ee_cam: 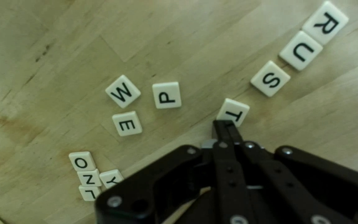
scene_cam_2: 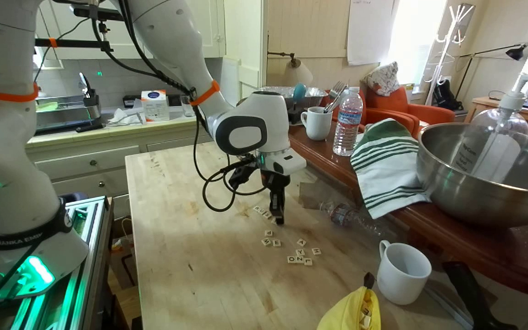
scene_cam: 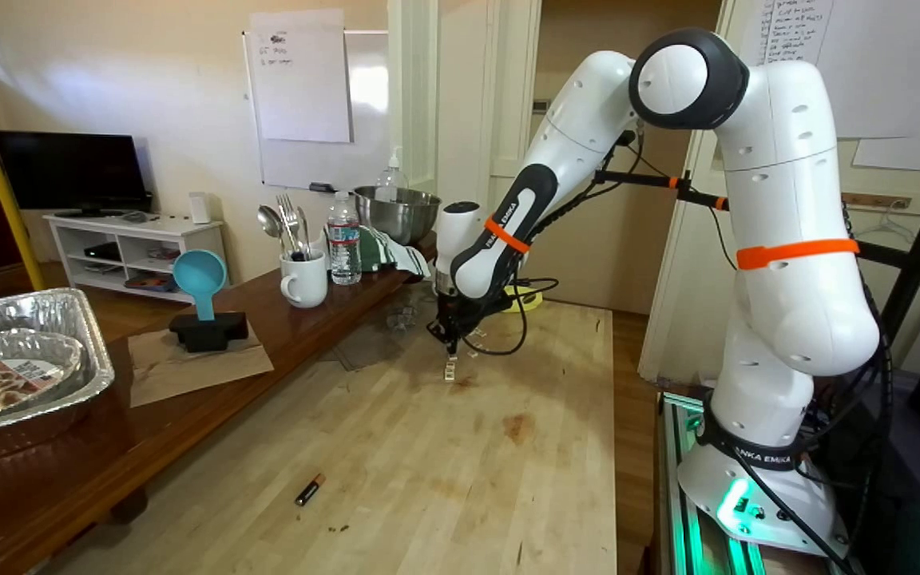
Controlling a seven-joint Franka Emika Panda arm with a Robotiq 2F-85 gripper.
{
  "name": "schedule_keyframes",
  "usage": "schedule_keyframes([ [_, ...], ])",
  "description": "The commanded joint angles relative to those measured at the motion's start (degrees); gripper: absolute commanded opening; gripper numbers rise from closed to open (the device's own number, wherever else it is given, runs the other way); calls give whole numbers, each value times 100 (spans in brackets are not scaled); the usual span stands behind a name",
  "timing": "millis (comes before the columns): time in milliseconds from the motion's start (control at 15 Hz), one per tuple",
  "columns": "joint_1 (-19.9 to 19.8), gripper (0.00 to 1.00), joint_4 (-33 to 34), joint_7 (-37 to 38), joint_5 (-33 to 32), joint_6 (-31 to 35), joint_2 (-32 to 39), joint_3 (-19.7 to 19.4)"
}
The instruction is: Move the letter pieces on the table
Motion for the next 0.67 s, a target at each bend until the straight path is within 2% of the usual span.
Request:
schedule_keyframes([
  [0,150,0,-22,291,124,-256,-1,-61],
  [600,145,0,8,826,271,-363,0,-11],
])
